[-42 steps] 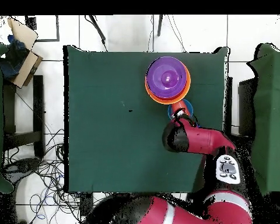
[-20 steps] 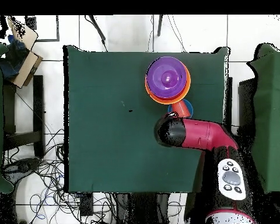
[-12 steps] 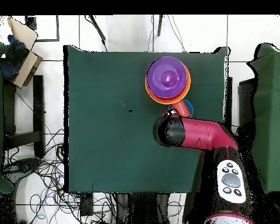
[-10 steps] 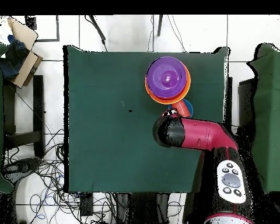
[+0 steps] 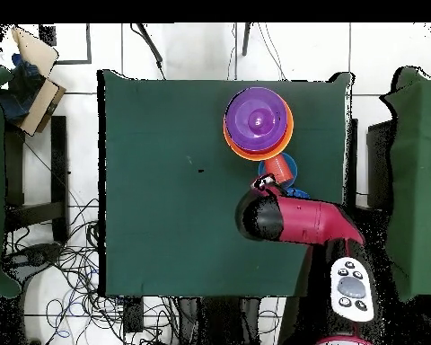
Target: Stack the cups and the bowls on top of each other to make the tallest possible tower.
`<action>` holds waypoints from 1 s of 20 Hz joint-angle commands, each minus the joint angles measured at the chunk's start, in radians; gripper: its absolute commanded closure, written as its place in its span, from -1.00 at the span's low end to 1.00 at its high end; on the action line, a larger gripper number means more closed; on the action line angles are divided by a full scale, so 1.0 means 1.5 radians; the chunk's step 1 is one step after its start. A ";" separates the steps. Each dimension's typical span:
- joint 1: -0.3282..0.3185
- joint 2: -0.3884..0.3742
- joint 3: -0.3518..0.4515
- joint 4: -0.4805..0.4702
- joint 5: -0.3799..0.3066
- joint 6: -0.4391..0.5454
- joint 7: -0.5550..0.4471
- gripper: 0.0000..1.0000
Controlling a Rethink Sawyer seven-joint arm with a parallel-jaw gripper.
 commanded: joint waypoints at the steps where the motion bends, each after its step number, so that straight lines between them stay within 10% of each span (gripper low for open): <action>1: 0.020 0.048 0.013 0.067 -0.049 -0.096 0.031 -1.00; 20: 0.033 0.159 -0.037 0.111 -0.018 -0.382 0.046 -1.00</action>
